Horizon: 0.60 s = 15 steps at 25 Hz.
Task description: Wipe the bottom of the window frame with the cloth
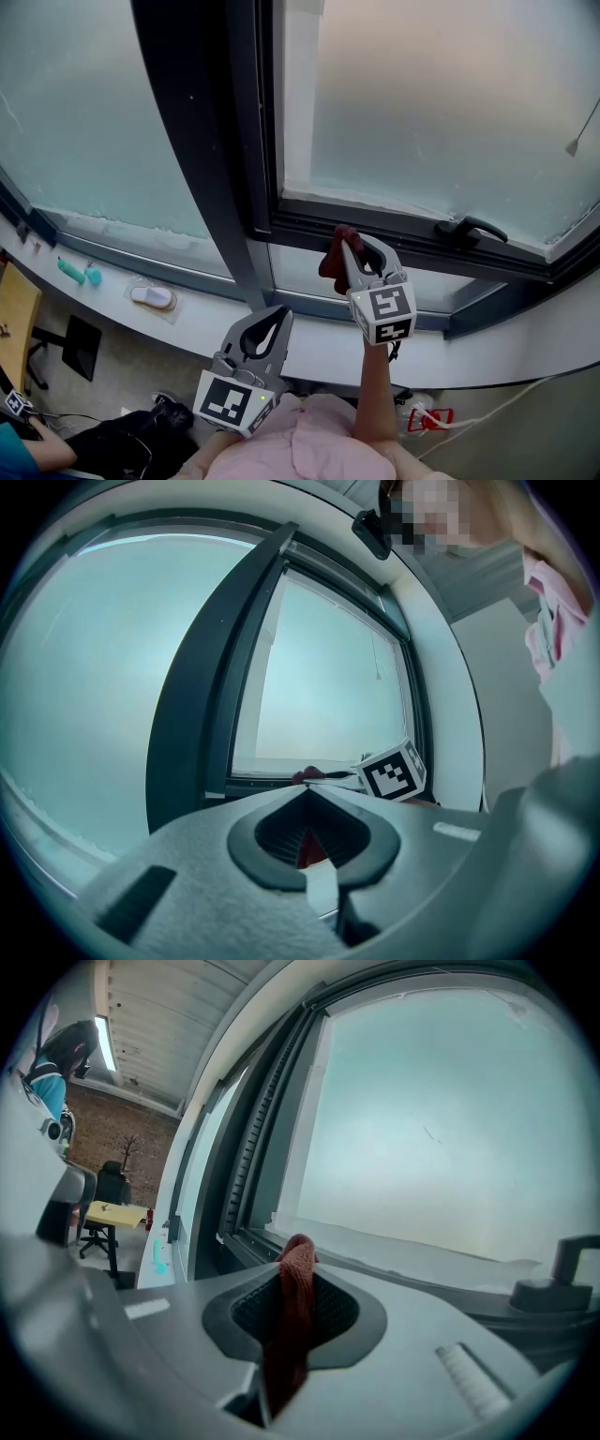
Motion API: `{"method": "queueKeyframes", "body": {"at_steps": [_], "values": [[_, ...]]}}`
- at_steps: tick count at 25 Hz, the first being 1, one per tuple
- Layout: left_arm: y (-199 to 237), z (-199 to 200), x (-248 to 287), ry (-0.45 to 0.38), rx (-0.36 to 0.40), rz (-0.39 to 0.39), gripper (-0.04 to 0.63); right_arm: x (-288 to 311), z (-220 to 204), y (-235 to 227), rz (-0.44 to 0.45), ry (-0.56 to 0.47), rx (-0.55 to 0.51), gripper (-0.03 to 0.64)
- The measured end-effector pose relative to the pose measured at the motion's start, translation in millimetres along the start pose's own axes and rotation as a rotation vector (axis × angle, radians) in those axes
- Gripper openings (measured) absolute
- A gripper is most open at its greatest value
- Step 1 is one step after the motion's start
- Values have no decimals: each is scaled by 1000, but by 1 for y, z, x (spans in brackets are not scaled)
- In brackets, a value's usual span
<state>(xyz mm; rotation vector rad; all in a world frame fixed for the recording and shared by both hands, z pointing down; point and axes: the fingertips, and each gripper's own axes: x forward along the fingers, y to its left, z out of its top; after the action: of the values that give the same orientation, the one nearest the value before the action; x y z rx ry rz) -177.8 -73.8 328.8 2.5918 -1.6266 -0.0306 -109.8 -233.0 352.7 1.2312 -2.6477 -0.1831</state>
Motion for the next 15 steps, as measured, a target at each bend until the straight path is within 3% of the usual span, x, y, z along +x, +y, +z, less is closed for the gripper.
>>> {"method": "queueKeyframes", "body": {"at_steps": [15], "values": [[-18, 3, 12, -10, -2, -58, -2, -23, -9, -34, -80, 28, 1, 54]]}}
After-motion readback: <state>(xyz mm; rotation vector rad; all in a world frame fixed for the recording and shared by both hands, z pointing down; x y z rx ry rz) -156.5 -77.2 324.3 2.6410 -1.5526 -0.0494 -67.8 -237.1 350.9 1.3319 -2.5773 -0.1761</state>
